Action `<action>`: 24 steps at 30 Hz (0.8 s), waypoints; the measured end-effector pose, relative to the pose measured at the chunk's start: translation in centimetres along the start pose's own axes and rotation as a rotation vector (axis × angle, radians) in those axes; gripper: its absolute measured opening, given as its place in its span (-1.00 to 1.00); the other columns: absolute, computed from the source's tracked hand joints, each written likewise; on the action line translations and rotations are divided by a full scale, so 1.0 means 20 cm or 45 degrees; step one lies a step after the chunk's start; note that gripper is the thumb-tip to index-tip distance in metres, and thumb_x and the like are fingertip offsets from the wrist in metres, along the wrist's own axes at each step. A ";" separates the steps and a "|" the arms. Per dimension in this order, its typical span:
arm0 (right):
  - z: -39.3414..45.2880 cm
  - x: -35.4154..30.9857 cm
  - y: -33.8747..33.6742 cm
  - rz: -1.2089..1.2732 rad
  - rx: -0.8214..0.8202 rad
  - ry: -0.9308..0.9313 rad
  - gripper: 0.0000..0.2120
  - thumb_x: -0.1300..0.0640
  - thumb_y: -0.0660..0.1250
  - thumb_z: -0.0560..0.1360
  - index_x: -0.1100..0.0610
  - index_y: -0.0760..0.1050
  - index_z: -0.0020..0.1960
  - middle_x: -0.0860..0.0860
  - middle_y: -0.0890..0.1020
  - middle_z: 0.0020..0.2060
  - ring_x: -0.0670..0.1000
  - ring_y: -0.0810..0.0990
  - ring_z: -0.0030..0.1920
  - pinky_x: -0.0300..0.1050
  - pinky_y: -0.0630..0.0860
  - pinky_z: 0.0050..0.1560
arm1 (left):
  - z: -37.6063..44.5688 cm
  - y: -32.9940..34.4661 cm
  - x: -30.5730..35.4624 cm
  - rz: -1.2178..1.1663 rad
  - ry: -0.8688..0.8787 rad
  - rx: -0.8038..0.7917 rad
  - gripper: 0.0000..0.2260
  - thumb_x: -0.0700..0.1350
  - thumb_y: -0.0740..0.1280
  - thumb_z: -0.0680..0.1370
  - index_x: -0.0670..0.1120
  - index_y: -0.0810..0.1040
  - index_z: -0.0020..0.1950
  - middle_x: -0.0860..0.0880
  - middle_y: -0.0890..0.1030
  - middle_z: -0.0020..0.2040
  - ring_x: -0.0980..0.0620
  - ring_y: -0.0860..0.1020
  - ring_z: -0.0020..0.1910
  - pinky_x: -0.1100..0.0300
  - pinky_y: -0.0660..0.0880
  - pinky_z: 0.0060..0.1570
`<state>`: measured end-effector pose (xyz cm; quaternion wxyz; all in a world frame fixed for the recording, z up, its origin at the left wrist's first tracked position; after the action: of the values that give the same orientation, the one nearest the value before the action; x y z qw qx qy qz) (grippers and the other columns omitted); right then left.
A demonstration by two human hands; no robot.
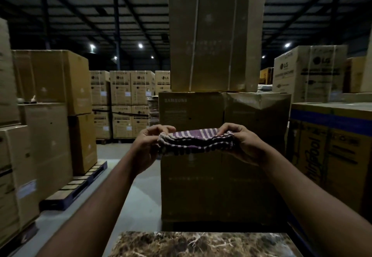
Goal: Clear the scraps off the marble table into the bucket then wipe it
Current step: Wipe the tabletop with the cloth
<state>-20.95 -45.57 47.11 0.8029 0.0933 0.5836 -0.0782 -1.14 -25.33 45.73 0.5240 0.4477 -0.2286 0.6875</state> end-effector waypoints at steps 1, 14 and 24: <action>0.01 0.02 0.00 0.035 0.051 -0.013 -0.61 0.33 0.04 0.67 0.24 0.62 -0.10 0.25 0.59 0.10 0.15 0.65 -0.03 -0.07 0.67 -0.10 | 0.00 0.01 -0.02 -0.103 -0.042 0.004 -0.91 -0.23 0.26 0.33 -0.18 0.55 -0.25 -0.19 0.57 0.16 -0.22 0.55 0.19 -0.03 0.58 -0.01; 0.02 0.10 -0.05 -0.246 0.283 0.103 -0.43 0.36 0.54 0.37 0.07 0.48 0.30 0.16 0.55 0.29 0.17 0.61 0.26 0.21 0.62 0.22 | -0.01 -0.03 -0.18 0.753 -0.075 0.157 -0.80 -0.38 0.43 0.45 -0.11 0.73 -0.09 -0.07 0.55 0.19 -0.02 0.56 0.19 0.16 0.62 -0.02; -0.07 0.15 0.21 -1.241 0.213 -0.635 -0.60 0.28 0.55 0.42 -0.08 0.64 0.17 -0.11 0.67 0.14 -0.18 0.64 0.17 -0.21 0.63 0.13 | 0.04 0.06 -0.35 0.669 -0.187 0.456 -0.35 0.33 0.35 0.49 -0.18 0.48 0.31 -0.17 0.50 0.22 0.08 0.51 -0.01 0.34 0.50 -0.20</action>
<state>-20.36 -41.25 43.99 0.7774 -0.1456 0.3433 -0.5066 -1.63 -29.93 40.33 0.2237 0.5068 -0.2490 0.7944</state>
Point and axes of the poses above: each hand's wrist, its own z-axis towards the middle knuckle, its own y-axis out of the palm, x = y × z, the point moved 3 cm from there along z, towards the middle knuckle
